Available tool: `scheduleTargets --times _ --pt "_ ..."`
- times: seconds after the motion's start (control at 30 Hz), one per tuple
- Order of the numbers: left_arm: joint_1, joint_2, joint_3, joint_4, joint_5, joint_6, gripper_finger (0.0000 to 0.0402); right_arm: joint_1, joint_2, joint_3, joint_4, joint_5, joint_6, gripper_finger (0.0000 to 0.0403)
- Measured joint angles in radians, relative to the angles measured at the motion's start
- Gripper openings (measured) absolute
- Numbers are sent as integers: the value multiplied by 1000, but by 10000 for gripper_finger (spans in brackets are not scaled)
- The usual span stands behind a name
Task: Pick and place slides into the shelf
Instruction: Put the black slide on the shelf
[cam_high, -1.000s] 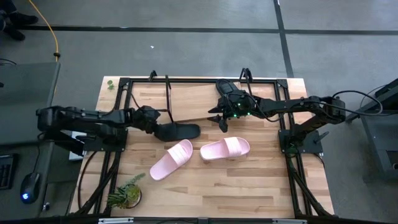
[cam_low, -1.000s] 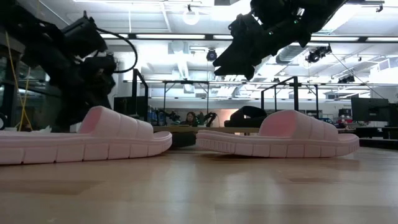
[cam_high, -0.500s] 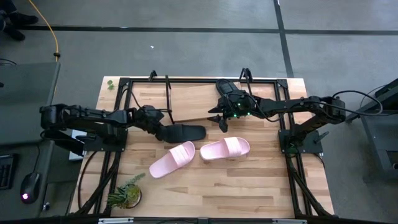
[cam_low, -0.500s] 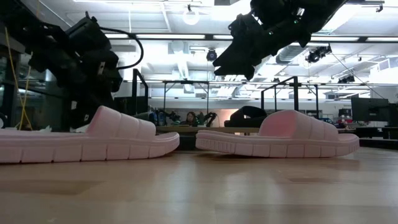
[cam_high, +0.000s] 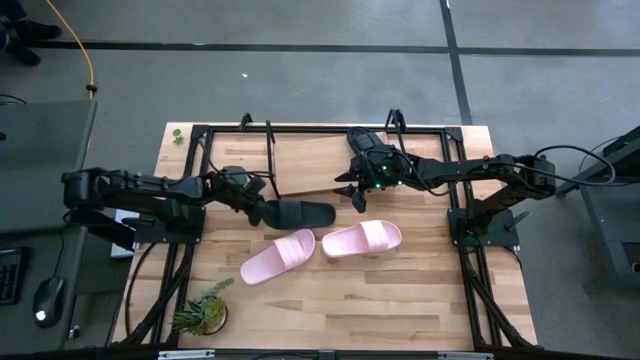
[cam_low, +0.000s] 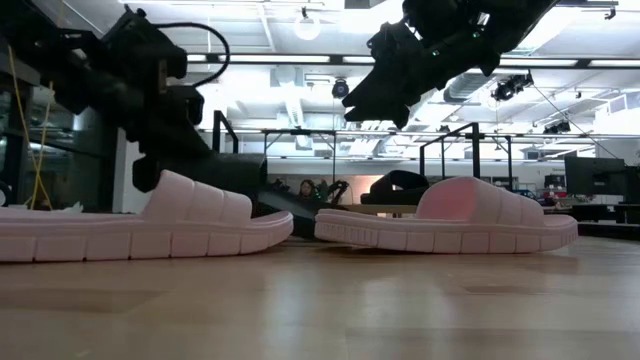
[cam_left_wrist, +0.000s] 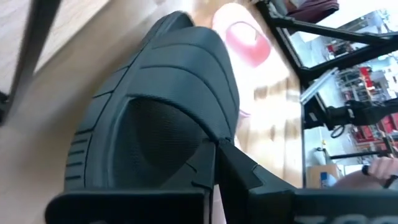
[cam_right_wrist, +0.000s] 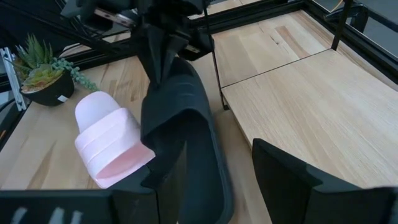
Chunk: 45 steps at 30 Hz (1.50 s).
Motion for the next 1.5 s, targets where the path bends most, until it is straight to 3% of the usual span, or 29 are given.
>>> scheduleTargets --times 0.3,0.47,0.57,0.7,0.9,1.5 --pt "-1 -69 12 -15 3 2 1 7 0 0 -22 -30 -32 177" --pt "-1 -77 13 -15 3 2 0 66 19 0 -30 -24 -196 177" --pt "-1 -77 13 -15 6 1 0 116 35 0 -16 59 -329 177" --pt "-1 -77 13 -15 10 -2 0 177 47 0 15 259 -495 177" --pt "-1 -77 13 -14 10 -3 0 231 57 0 60 444 -608 177" --pt "-2 -77 13 0 21 -14 0 245 284 1 363 501 -799 177"
